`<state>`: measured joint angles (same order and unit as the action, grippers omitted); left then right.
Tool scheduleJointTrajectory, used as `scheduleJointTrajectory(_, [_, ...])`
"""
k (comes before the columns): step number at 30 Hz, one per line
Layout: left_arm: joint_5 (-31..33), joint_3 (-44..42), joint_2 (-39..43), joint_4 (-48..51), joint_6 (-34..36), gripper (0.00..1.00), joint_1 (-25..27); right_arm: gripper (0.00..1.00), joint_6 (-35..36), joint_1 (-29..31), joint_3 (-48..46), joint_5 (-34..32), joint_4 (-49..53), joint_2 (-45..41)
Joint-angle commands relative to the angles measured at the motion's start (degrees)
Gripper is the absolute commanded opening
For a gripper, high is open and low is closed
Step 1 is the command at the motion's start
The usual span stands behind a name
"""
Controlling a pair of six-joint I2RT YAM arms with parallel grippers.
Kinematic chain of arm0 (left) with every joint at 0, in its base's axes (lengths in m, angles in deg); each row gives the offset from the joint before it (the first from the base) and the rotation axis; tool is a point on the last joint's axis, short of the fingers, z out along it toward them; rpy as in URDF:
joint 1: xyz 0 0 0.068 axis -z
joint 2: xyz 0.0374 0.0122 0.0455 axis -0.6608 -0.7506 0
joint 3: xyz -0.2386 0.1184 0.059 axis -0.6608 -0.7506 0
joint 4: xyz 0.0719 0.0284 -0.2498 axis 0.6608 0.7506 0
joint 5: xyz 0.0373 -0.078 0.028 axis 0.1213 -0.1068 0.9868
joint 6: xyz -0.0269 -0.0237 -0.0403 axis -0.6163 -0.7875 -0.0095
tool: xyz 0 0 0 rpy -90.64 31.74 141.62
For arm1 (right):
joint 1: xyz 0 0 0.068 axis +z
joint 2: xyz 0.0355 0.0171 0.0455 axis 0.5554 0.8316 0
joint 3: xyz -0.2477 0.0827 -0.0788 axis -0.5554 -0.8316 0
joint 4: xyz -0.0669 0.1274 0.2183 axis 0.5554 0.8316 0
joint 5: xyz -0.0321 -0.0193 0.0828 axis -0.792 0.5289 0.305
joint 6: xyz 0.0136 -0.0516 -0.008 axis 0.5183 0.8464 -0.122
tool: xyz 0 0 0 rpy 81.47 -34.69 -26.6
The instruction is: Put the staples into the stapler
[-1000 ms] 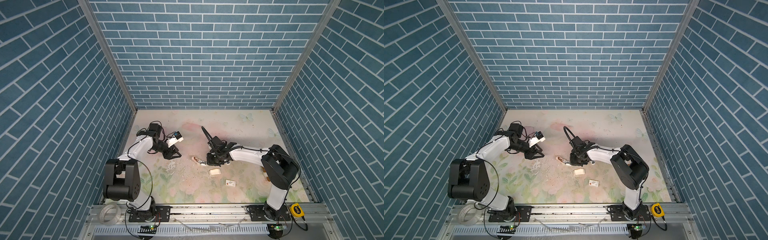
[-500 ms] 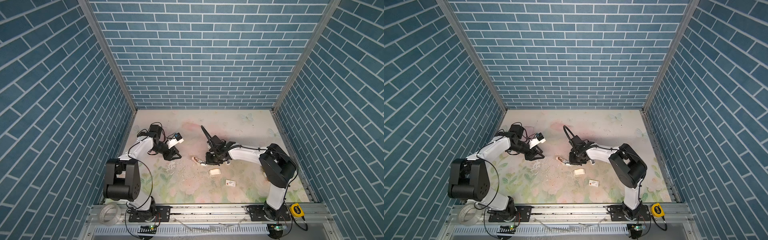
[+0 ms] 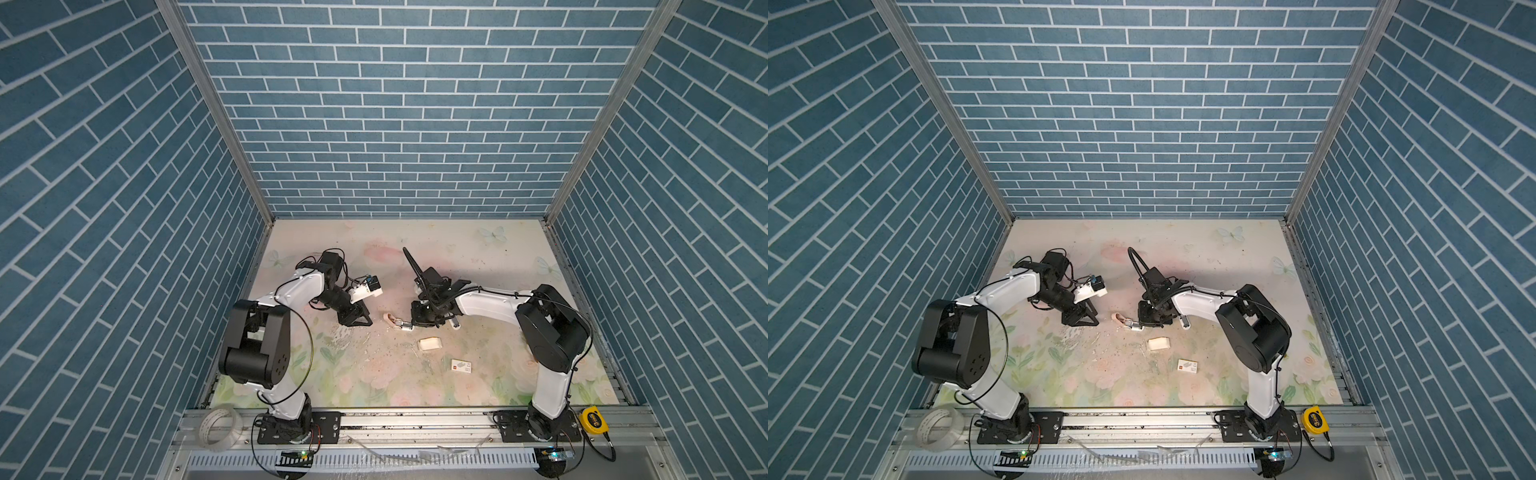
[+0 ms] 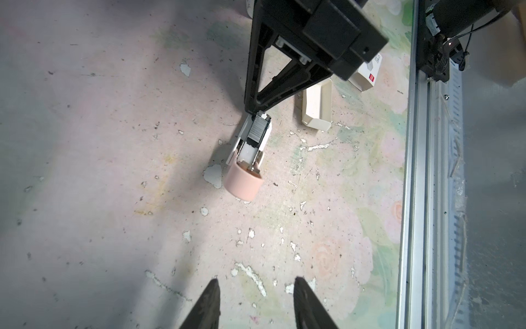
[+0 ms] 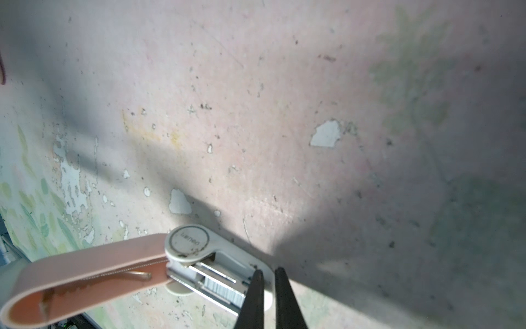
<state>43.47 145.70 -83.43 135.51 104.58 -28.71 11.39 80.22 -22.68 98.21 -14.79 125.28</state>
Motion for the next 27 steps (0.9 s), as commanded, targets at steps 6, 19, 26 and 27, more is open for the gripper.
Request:
scheduleJointTrajectory(6, [1.7,2.8,-4.0,-0.3,1.0,0.39,5.2,0.11,1.5,-0.7,-1.5,1.2,0.0,1.2])
scheduleJointTrajectory(19, [-0.1,6.7,-8.5,-0.7,3.7,0.44,7.0,0.10,1.2,-2.0,-3.7,3.9,-3.4,1.4])
scheduleJointTrajectory(26, [0.9,7.2,-9.5,-0.5,3.6,0.48,7.4,0.11,1.5,-2.4,-4.7,4.3,-3.4,0.1])
scheduleJointTrajectory(27, [1.0,7.0,-9.4,-0.4,3.7,0.48,7.5,0.11,1.6,-2.5,-4.7,4.3,-3.4,-0.1])
